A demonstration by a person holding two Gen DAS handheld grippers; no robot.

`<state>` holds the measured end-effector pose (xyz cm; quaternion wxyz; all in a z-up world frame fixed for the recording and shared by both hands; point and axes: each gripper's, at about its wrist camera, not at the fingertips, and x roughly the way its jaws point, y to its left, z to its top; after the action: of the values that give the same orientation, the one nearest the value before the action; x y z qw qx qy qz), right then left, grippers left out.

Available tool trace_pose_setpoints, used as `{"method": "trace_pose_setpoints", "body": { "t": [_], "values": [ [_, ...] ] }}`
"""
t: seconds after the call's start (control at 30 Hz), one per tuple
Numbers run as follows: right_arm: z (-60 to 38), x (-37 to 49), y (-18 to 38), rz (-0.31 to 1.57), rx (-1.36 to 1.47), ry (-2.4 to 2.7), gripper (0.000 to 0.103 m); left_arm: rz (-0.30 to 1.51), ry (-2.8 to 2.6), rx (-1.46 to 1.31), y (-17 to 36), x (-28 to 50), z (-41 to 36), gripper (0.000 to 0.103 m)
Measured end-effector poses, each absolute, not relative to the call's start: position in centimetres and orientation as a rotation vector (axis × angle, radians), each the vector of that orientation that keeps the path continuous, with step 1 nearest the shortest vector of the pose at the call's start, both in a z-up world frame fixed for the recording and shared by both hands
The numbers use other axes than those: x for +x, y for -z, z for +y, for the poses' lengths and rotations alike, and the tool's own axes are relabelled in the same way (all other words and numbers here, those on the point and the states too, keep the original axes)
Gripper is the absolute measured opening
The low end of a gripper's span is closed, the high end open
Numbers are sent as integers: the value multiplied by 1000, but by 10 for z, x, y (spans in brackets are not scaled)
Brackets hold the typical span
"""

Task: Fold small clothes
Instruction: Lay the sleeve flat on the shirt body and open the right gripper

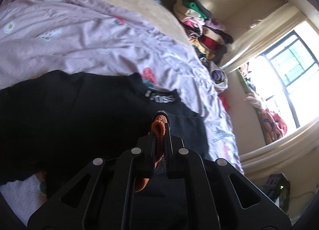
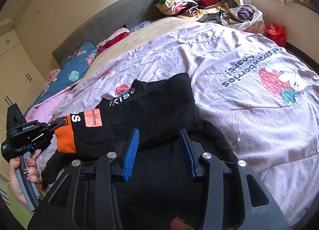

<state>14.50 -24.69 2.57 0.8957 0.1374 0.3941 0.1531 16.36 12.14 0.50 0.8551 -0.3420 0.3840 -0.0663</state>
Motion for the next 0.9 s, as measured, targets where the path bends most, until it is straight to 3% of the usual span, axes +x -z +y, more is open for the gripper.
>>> {"method": "trace_pose_setpoints", "body": {
  "t": [0.23,0.33,0.5,0.73,0.9],
  "values": [
    [-234,155,-17,840,230,-313,41,838,66,-693,11,163,135,3],
    [-229,160,-17,844,200,-312,42,830,18,-653,10,159,139,14],
    [-222,173,-16,856,138,-297,43,799,-49,-536,-1,153,134,15],
    [-204,190,-6,897,69,-330,49,939,-16,-466,30,159,112,16],
    [-195,201,11,953,20,-326,50,1010,-42,-424,59,155,107,21]
  ]
}}
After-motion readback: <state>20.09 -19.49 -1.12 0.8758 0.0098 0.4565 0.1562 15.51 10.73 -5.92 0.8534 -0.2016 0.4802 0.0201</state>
